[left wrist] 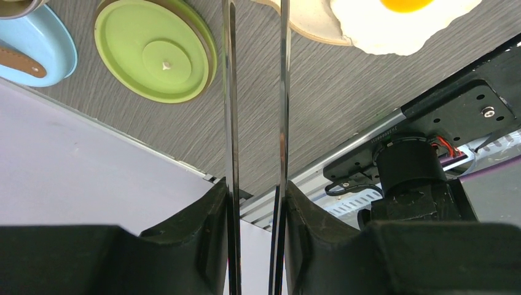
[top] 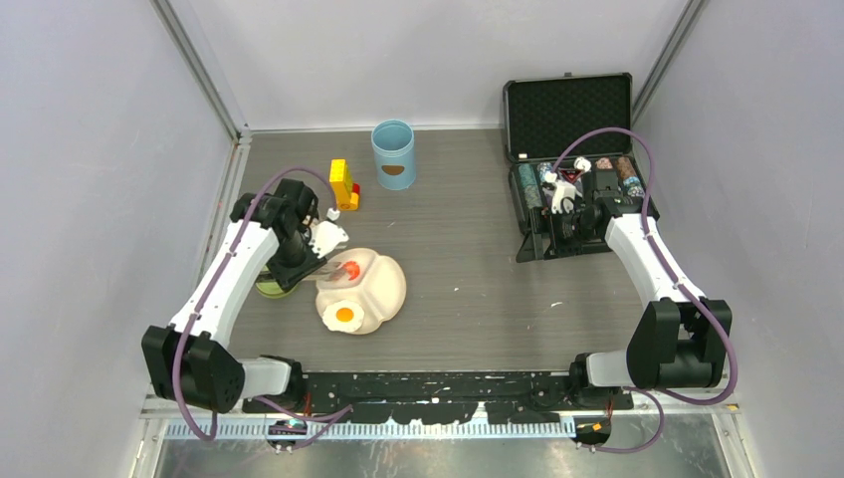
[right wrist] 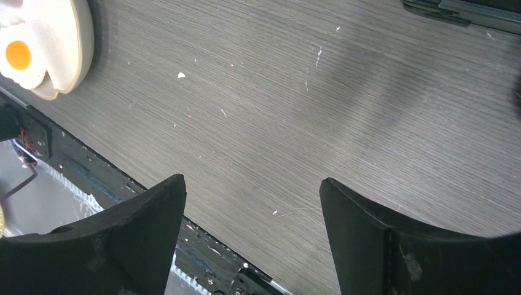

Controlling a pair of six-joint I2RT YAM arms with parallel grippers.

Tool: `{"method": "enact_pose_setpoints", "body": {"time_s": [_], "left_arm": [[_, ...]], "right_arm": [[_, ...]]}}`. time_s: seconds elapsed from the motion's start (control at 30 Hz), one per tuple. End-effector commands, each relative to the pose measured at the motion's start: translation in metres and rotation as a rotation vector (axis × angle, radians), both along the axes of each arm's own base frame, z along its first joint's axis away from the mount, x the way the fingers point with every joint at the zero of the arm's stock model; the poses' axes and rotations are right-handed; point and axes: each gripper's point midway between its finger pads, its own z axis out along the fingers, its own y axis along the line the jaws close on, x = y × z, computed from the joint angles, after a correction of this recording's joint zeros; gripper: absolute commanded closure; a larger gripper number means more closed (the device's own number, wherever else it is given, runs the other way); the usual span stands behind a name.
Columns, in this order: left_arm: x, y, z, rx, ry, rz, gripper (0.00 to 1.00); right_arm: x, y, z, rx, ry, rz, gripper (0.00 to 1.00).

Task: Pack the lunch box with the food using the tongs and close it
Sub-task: Pick up the fake food from the plate.

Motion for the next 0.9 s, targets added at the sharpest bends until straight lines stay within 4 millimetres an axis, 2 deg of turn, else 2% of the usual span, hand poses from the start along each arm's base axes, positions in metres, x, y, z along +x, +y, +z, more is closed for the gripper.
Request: {"method": "enact_pose_setpoints", "body": {"time_s": [0.0, 0.33, 0.6, 0.73, 0.87], "left_arm": [[0.01, -0.001, -0.004, 0.02, -0.025, -0.024, 0.66], [0.02, -0.007, -0.019, 0.063, -0.01, -0.06, 0.66], [0.024, -0.013, -0.023, 0.091, -0.008, -0.089, 0.63], [0.024, -0.016, -0.019, 0.079, -0.013, -0.088, 0.68], [0.023, -0.022, -0.005, 0.039, -0.031, -0.078, 0.76]], "right_arm": [[0.006, 0.0, 0.012, -0.004, -0.064, 0.002, 0.16], [0.006, 0.0, 0.011, -0.008, -0.062, 0.002, 0.16], [0.006, -0.001, 0.01, -0.011, -0.06, 0.002, 0.16], [0.006, -0.001, 0.01, -0.011, -0.061, 0.002, 0.16], [0.006, -0.001, 0.012, -0.009, -0.063, 0.002, 0.16]]}}
